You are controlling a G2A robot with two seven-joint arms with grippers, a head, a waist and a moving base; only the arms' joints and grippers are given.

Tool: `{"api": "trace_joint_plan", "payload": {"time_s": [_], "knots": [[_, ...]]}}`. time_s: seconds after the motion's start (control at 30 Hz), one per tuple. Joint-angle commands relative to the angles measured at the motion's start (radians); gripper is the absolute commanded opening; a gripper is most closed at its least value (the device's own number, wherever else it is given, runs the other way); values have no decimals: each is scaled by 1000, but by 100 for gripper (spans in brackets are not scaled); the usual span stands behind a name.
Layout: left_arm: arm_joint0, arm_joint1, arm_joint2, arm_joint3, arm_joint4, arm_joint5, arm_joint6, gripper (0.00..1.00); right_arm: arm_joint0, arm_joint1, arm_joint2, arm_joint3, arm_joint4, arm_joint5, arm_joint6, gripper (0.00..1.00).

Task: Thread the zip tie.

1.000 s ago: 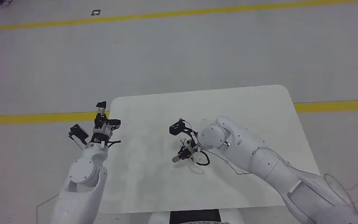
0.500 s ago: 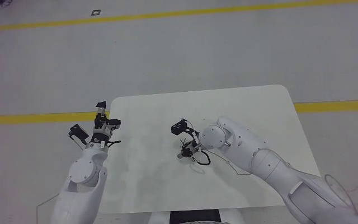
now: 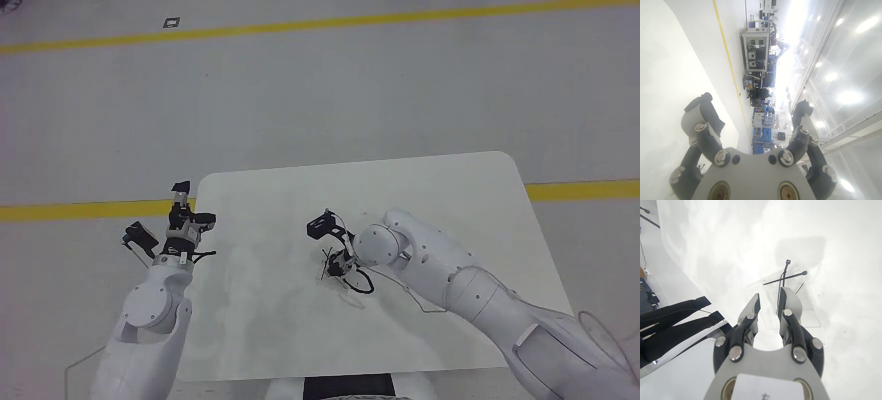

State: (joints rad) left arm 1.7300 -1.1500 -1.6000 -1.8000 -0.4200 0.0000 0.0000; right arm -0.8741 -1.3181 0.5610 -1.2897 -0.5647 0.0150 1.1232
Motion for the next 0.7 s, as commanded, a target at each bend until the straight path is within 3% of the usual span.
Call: {"api": "trace_joint_plan", "payload": {"time_s": [0.0,0.43,0.67], "knots": [[0,0,0,0,0,0,0,100,-2,0,1,0,-5,4,1,21],[0,0,0,0,0,0,0,100,-8,-10,-6,-2,-54,45,5,11],[0,0,0,0,0,0,0,100,-13,-15,-4,1,-71,56,-2,14]]}}
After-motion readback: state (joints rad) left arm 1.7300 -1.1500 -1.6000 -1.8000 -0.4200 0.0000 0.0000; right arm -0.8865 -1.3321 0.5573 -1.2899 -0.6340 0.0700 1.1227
